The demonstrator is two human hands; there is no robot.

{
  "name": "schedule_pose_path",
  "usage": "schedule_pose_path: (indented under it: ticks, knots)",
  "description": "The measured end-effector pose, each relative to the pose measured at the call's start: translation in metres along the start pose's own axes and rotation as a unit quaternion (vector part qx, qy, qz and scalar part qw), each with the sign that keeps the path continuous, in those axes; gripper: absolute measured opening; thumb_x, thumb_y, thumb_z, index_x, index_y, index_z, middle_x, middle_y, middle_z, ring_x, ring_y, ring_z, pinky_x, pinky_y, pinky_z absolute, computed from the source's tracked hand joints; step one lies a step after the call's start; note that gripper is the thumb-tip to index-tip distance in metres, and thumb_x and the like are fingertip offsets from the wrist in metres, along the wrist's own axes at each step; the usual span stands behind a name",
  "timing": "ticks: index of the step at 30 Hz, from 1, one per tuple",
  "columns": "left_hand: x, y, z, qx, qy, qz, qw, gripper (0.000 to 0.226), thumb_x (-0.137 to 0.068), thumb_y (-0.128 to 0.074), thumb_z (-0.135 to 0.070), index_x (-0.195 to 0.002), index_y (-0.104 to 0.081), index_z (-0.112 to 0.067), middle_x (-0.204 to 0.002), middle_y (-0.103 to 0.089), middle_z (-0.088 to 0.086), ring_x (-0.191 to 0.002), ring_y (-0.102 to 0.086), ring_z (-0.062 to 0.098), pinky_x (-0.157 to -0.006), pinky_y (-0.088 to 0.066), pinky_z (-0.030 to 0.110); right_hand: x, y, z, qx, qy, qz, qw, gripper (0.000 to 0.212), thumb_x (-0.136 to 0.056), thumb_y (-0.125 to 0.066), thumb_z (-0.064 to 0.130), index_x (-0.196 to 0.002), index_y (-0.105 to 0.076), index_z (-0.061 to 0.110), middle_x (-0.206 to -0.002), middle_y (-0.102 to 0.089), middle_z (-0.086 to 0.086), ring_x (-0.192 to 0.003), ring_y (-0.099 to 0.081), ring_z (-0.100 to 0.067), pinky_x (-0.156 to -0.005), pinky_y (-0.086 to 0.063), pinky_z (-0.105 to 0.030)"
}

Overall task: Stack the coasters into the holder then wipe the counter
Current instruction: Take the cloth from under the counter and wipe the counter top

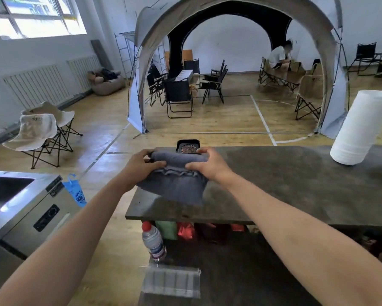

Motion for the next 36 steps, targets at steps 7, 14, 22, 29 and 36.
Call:
schedule_pose_path:
  ticks: [7, 14, 22, 29, 36]
  knots:
    - [-0.003, 0.008, 0.061, -0.223, 0.04, 0.021, 0.974, 0.041, -0.075, -0.083, -0.032, -0.108, -0.07, -0.012, -0.11, -0.068, 0.012, -0.108, -0.062, 0.03, -0.088, -0.051, 0.038, 0.016, -0.064, -0.023, 0.299, 0.095, -0.017, 0.949, 0.042, -0.087, -0.065, 0.033, -0.128, -0.061, 0.028, -0.142, -0.049, -0.007, -0.129, -0.047, -0.027, -0.107, -0.036, -0.039]
    - [0.037, -0.025, 0.062, -0.399, -0.22, 0.103, 0.884, 0.076, -0.089, -0.011, -0.061, -0.153, -0.029, -0.023, -0.164, -0.008, -0.004, -0.151, 0.004, 0.012, -0.124, -0.01, 0.041, 0.042, -0.13, -0.021, 0.432, 0.224, 0.093, 0.868, 0.06, -0.1, -0.027, 0.05, -0.153, -0.029, 0.022, -0.164, -0.012, -0.014, -0.152, -0.001, -0.027, -0.121, 0.004, -0.05]
    - [0.053, -0.053, 0.078, -0.426, -0.18, 0.101, 0.881, 0.093, -0.069, 0.032, -0.073, -0.147, 0.014, -0.027, -0.157, 0.023, -0.006, -0.147, 0.023, 0.016, -0.123, 0.006, 0.032, 0.038, -0.117, -0.047, 0.485, 0.201, 0.168, 0.835, 0.061, -0.101, -0.017, 0.052, -0.156, -0.007, 0.028, -0.165, 0.008, -0.006, -0.151, 0.015, -0.021, -0.121, 0.011, -0.046]
    - [0.054, -0.134, 0.032, -0.425, -0.173, 0.116, 0.881, 0.091, -0.076, 0.017, -0.065, -0.155, 0.008, -0.02, -0.16, 0.024, -0.002, -0.148, 0.024, 0.019, -0.122, 0.009, 0.035, 0.042, -0.032, -0.083, 0.486, 0.207, 0.158, 0.834, 0.06, -0.101, -0.015, 0.054, -0.156, -0.008, 0.031, -0.165, 0.007, -0.002, -0.151, 0.015, -0.016, -0.122, 0.009, -0.043]
    - [0.052, -0.252, -0.042, -0.383, -0.211, 0.176, 0.882, 0.087, -0.08, 0.01, -0.06, -0.156, 0.008, -0.017, -0.162, 0.023, 0.003, -0.148, 0.025, 0.023, -0.124, 0.004, 0.043, 0.056, 0.098, -0.129, 0.492, 0.154, 0.117, 0.849, 0.057, -0.102, -0.018, 0.051, -0.155, -0.007, 0.034, -0.165, 0.007, 0.003, -0.15, 0.016, -0.011, -0.12, 0.012, -0.037]
Point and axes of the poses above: each hand's wrist, its own x-axis away from the middle knuckle, its own y-axis out of the back of the hand, z = x × y, the point moved 6 cm from there along -x, towards the middle knuckle
